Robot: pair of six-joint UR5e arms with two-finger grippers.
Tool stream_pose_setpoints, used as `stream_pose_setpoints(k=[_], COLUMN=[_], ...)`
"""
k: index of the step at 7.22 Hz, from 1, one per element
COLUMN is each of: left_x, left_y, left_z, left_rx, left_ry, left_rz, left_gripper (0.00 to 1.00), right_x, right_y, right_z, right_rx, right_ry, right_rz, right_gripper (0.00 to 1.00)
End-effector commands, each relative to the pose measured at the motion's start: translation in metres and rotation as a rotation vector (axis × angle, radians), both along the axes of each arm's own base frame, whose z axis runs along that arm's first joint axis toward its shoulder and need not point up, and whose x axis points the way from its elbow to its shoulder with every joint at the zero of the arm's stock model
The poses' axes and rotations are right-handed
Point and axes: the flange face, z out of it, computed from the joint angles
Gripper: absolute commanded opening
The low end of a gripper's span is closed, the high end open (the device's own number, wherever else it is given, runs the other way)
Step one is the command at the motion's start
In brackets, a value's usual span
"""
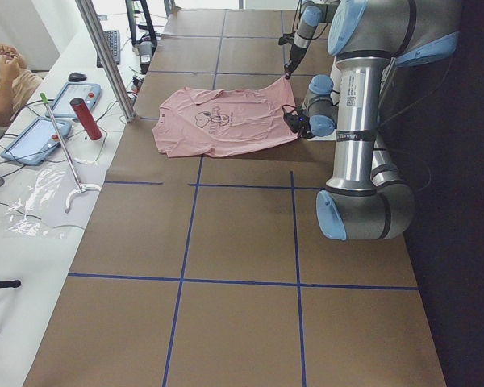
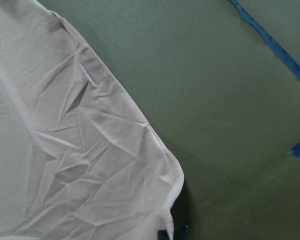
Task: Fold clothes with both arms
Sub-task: 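Grasp both hem corners with the left and right grippers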
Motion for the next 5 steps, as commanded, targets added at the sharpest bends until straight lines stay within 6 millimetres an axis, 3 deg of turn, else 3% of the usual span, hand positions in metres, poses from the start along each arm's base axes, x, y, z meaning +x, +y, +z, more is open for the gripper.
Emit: stream_pose_setpoints(k=[1,2,3,4,5], left_x=[-0.029,-0.033,-0.033,-0.044,-0.061], left_y=[0.003,0.002,0.0,-0.007,-0.019], left_z=[-0.031,-0.036,-0.028,-0.041,-0.051], left_rx=[0.003,0.007,0.003,0.015,0.022], left_ry=[0.034,0.046,0.018,0.048,0.07], left_rz=[0.007,0.002,-0.008,-0.023,-0.059], left_gripper=[0.0,0.0,0.0,0.0,0.0], right_x=[0.026,0.028,0.033,0.032,0.039], right_y=[0.0,-0.002,-0.005,-0.004,-0.017], right_z=[-0.015,-0.012,-0.017,-0.019,-0.022], right_rx=[-0.001,-0.001,-0.001,-0.002,0.0], right_ry=[-0.018,-0.012,-0.023,-0.023,-0.03], right_rz=[0.003,0.008,0.018,0.013,0.047], right_gripper=[0.0,0.0,0.0,0.0,0.0])
